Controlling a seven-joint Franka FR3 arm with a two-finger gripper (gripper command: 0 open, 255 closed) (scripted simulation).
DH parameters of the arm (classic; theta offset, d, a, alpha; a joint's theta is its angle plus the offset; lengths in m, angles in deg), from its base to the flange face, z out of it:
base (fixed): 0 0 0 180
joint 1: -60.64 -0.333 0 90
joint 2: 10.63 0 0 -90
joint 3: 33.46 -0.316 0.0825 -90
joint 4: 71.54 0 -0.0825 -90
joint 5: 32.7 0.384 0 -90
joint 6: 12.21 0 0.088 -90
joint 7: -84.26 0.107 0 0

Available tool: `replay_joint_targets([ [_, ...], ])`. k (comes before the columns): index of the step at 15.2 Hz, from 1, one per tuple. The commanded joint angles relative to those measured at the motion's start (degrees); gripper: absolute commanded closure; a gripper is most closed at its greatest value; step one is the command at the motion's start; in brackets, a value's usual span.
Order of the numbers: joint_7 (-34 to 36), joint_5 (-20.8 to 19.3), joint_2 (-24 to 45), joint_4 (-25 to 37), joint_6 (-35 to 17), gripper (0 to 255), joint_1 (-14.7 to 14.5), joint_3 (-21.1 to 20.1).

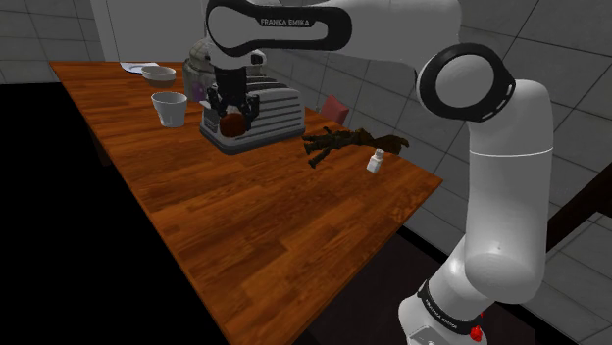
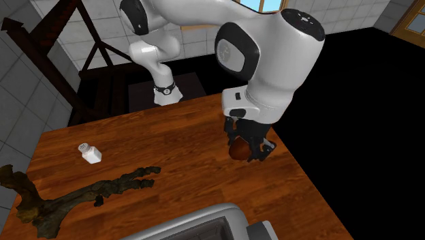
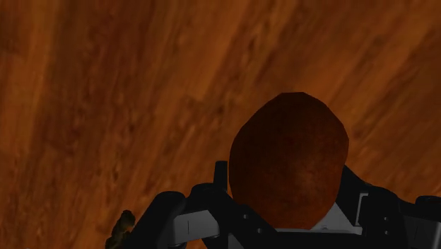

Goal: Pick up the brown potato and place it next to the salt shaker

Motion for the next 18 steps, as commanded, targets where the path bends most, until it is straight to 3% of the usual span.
replay_joint_targets([
  [1,-0.16,0.07,-0.16,0.62,0.78,255,-0.03,-0.02],
  [8,-6.57,4.55,-15.30,-21.11,-7.54,255,8.54,0.64],
  [18,-19.27,9.29,-31.47,-41.19,-14.17,255,16.26,5.55],
])
